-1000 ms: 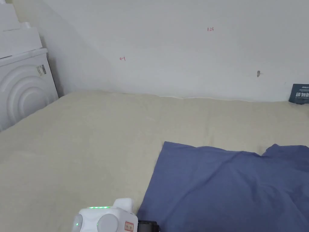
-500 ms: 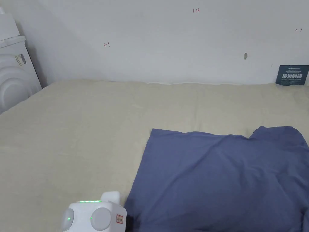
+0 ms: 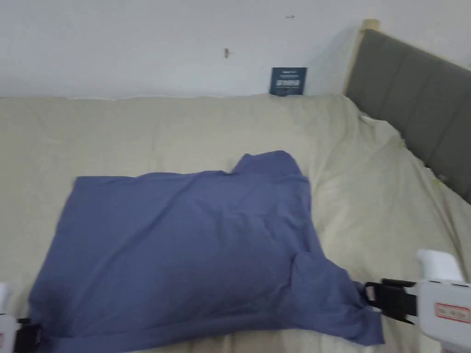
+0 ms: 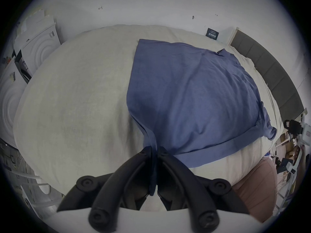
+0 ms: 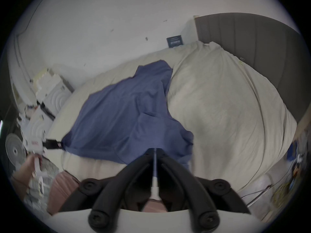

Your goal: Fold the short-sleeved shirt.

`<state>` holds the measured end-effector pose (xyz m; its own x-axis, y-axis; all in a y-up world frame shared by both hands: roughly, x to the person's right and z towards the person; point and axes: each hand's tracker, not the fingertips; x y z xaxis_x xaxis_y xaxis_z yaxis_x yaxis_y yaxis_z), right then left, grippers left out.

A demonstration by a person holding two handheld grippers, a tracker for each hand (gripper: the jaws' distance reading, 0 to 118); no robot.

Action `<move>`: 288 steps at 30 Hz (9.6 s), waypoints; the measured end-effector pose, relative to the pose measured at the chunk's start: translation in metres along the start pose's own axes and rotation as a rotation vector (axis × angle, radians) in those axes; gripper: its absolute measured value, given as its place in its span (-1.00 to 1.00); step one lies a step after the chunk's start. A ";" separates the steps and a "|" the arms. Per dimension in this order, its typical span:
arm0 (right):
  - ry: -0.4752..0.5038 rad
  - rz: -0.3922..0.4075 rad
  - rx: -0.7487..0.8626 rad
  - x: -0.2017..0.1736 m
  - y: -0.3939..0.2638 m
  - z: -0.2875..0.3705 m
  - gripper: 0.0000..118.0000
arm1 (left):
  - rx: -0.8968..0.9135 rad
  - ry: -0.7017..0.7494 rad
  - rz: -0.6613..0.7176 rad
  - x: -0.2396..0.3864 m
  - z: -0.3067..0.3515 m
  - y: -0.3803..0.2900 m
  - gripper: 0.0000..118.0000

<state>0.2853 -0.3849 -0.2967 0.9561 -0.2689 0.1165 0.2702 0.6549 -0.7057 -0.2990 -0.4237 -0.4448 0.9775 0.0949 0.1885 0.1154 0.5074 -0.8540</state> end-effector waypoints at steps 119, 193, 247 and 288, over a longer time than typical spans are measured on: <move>0.033 0.080 0.292 -0.113 0.034 -0.026 -0.97 | -0.195 0.054 0.020 -0.032 -0.087 0.130 1.00; 0.001 -0.151 -0.442 0.034 0.054 -0.030 -0.83 | -0.240 -0.224 0.180 -0.027 0.015 0.026 -0.87; 0.174 0.076 0.362 -0.110 0.070 -0.059 -1.00 | -0.118 -0.065 0.157 -0.028 -0.146 0.272 0.78; -0.194 0.064 -0.356 0.007 0.251 -0.287 0.71 | -0.138 0.010 -0.110 -0.003 -0.143 0.268 -0.94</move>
<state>0.3272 -0.4246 -0.6737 0.9825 -0.0754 0.1704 0.1863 0.3711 -0.9097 -0.2461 -0.4110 -0.7437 0.9593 0.0368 0.2801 0.2440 0.3922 -0.8870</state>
